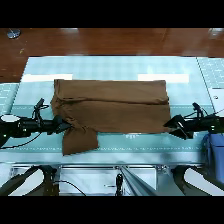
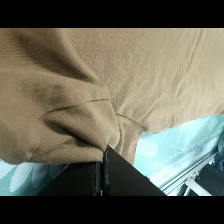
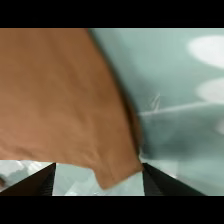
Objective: Fold the shirts.
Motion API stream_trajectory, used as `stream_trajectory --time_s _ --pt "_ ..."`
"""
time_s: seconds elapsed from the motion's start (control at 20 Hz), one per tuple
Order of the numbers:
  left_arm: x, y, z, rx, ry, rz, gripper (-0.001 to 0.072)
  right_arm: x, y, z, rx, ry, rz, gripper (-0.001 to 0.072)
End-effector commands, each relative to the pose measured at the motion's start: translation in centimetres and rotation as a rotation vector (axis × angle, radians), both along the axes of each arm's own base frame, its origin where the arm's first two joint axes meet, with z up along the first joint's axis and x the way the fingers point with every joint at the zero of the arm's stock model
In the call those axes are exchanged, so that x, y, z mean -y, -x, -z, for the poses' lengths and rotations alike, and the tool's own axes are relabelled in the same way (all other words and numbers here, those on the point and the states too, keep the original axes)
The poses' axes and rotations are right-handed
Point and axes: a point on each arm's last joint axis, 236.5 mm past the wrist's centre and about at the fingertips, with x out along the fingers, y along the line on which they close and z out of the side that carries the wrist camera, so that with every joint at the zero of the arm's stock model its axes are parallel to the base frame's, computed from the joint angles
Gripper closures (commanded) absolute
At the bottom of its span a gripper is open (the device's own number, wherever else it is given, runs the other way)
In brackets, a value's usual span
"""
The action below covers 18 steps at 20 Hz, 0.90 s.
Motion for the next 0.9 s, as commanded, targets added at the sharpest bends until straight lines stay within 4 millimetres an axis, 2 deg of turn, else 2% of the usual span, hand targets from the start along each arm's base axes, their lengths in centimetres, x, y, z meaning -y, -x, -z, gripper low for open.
stream_trajectory --time_s 0.0,0.05,0.1,0.2,0.25,0.35,0.45,0.65,0.85 --pt "0.0 0.0 0.0 0.003 -0.001 0.002 0.0686 -1.1 -1.9 1.0 0.028 0.037 -0.033 0.0229" --pt "0.0 0.0 -0.1 0.002 0.000 0.002 0.0686 -1.3 -2.0 1.0 0.032 0.037 -0.059 0.0586" --pt "0.0 -0.2 -0.3 0.008 0.001 0.005 0.0686 -1.5 -2.3 0.6 0.047 0.036 -0.084 0.0690" --pt "-0.2 -1.6 -1.9 0.049 0.001 0.018 0.0685 -1.3 -3.0 -0.9 0.065 0.026 -0.117 0.0690" --pt "-0.8 -3.1 -2.9 0.100 -0.018 0.021 0.0686 -0.9 -3.8 -1.8 0.080 0.026 -0.112 0.0690" --pt "-2.3 -6.8 -4.9 0.167 -0.060 -0.045 0.0686 0.2 -6.6 -3.6 0.138 0.056 -0.069 0.0690" --pt "-3.2 -10.0 -6.4 0.178 -0.061 -0.091 0.0686 0.3 -9.7 -5.9 0.221 0.064 -0.065 0.0690" --pt "-2.0 -16.1 -7.6 0.158 -0.025 -0.053 0.0686 0.3 -15.5 -8.0 0.307 0.090 -0.079 0.0690" --pt "-1.1 -22.3 -7.3 0.107 -0.001 -0.014 0.0686 1.4 -20.3 -8.5 0.342 0.085 -0.056 0.0691"
